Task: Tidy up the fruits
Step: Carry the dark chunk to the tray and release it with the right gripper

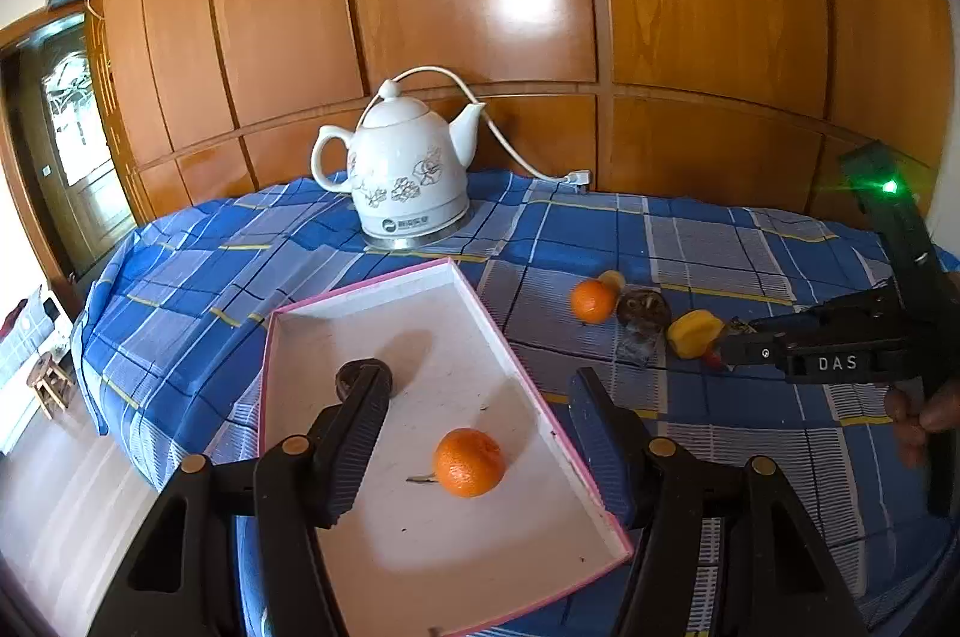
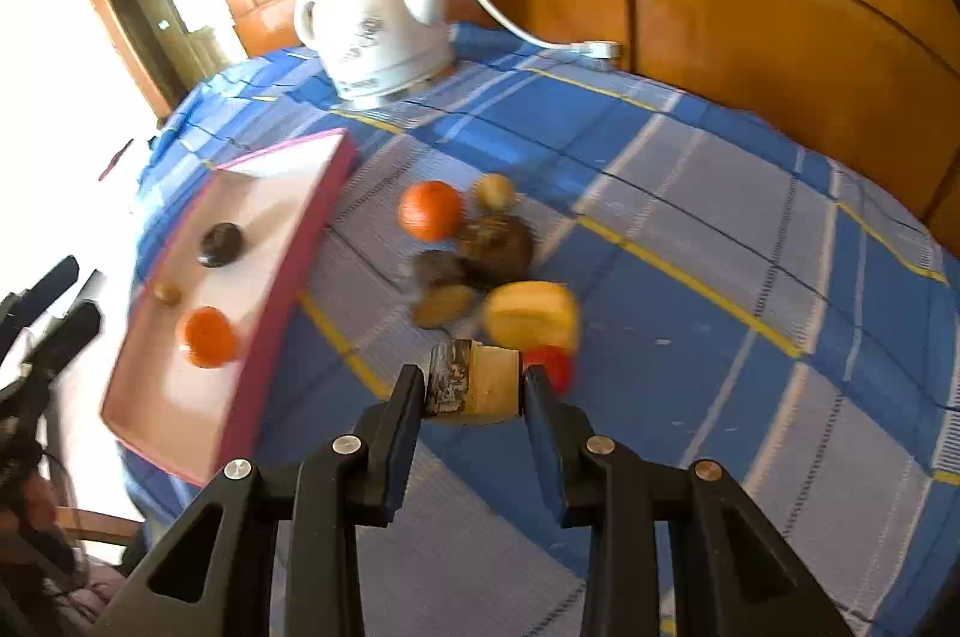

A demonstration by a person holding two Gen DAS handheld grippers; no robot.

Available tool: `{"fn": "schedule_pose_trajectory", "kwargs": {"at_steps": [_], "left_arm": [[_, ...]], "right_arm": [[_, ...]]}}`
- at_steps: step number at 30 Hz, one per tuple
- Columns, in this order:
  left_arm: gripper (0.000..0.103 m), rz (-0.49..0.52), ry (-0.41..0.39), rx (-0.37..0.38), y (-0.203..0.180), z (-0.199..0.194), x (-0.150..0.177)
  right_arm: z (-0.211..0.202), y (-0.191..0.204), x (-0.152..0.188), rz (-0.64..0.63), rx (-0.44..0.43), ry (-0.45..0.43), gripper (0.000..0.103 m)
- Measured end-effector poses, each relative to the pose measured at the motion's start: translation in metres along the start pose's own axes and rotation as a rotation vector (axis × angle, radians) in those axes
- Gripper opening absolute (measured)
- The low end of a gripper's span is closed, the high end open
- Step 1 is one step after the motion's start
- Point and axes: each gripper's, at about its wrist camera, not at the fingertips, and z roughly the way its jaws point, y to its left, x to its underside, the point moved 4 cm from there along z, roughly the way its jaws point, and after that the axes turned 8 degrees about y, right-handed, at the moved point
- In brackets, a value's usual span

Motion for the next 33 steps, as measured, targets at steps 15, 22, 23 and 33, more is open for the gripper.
{"fn": "schedule_pose_trajectory", "kwargs": {"at_steps": [15, 22, 23, 33], "left_arm": [[0.064, -0.251, 0.095, -0.181, 0.122, 0.017, 0.041], [0.064, -0.317, 0.125, -0.217, 0.148, 0.019, 0.063], [0.064, -0.321, 0.128, -0.213, 0.149, 0.02, 0.063], [0.066, -0.294, 0.121, -0.175, 0.133, 0.018, 0.059]], "right_arm": [[0.028, 0.137, -0.004, -0.185, -0.223, 0.054, 0.034], [0.046, 0.171, 0.008, -0.235, -0.258, 0.12, 0.034], [0.048, 0.174, 0.009, -0.24, -0.258, 0.125, 0.034], [0.071, 0.188, 0.017, -0.269, -0.212, 0.156, 0.035]]}}
